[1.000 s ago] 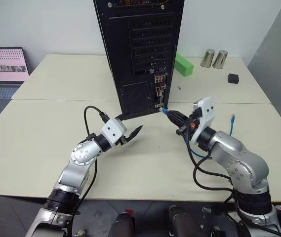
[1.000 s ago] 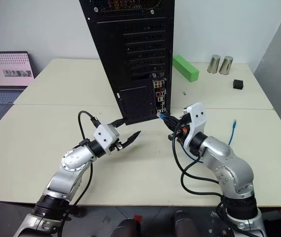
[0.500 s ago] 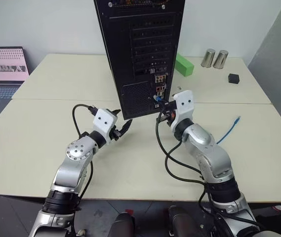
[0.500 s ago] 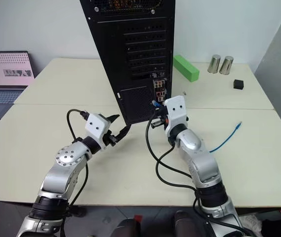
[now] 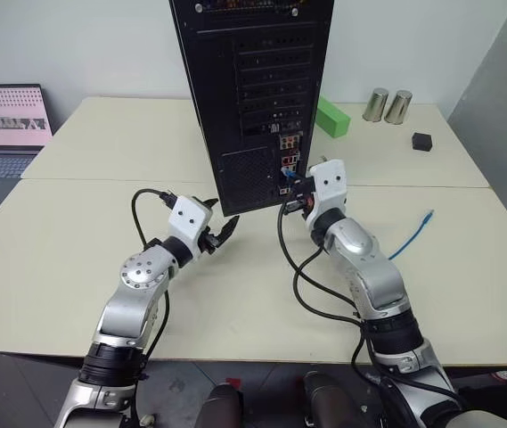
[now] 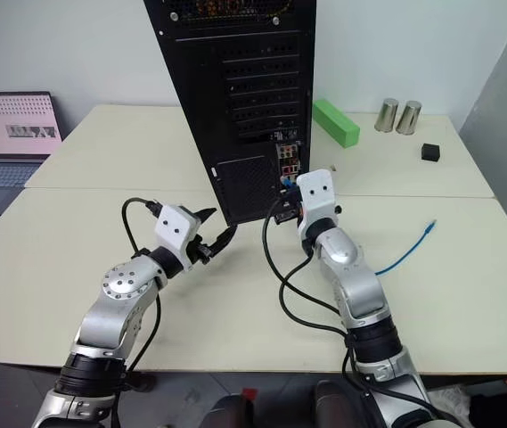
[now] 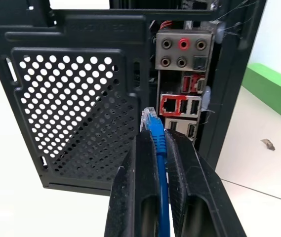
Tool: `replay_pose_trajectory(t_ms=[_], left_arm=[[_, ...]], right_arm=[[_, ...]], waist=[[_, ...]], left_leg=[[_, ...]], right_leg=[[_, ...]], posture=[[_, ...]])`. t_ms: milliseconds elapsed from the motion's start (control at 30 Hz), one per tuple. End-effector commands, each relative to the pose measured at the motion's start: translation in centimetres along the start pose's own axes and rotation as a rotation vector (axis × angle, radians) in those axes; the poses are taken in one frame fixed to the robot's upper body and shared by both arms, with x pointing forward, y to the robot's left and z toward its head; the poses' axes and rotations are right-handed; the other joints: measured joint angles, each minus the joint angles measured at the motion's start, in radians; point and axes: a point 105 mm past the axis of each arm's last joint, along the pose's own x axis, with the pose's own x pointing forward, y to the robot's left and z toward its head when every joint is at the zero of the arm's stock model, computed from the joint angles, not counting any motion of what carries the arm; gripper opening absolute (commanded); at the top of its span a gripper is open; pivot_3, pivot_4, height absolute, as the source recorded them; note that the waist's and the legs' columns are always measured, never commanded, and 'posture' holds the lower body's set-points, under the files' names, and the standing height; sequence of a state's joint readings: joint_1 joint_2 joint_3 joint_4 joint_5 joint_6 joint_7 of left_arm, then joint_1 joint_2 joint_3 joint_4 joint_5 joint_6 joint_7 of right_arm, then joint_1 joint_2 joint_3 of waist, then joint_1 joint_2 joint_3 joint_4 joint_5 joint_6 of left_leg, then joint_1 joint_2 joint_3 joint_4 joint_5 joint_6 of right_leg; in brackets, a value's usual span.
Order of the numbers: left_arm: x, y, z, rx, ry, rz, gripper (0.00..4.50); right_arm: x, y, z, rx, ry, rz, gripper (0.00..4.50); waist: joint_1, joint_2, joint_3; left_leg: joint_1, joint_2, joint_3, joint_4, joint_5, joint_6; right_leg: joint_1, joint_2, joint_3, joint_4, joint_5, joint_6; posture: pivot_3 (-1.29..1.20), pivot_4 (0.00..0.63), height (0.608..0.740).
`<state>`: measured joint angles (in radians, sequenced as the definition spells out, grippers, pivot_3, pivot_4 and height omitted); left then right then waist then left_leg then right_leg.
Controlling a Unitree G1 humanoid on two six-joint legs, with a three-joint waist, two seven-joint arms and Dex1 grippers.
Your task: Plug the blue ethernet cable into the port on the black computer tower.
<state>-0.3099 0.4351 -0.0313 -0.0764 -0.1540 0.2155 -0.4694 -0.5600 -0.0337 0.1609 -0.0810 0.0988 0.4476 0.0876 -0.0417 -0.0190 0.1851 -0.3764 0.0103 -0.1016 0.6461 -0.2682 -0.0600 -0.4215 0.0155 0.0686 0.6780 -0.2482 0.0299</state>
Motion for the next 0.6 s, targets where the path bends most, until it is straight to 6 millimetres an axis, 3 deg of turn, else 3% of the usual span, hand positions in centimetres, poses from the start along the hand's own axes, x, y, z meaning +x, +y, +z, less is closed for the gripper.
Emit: replay_pose_trajectory(t_ms=[33, 600], left_arm=[[-0.04, 0.55, 2.19, 0.026, -0.070, 0.021, 3.12], [0.30, 0.61, 1.99, 0.012, -0.051, 0.028, 3.12]], right_arm=[[0.24, -0.13, 1.95, -0.012, -0.070, -0.003, 0.00], [1.14, 0.12, 2.23, -0.028, -0.066, -0.018, 0.00]], waist=[[0.000, 0.000, 0.000], [0.000, 0.000, 0.000]], left_leg=[[0.000, 0.000, 0.000, 0.000, 0.000, 0.000], [0.000, 0.000, 0.000, 0.000, 0.000, 0.000]], right_leg=[[0.000, 0.000, 0.000, 0.000, 0.000, 0.000], [0.000, 0.000, 0.000, 0.000, 0.000, 0.000]], posture=[[0.00, 0.150, 0.740], [0.00, 0.150, 0.740]])
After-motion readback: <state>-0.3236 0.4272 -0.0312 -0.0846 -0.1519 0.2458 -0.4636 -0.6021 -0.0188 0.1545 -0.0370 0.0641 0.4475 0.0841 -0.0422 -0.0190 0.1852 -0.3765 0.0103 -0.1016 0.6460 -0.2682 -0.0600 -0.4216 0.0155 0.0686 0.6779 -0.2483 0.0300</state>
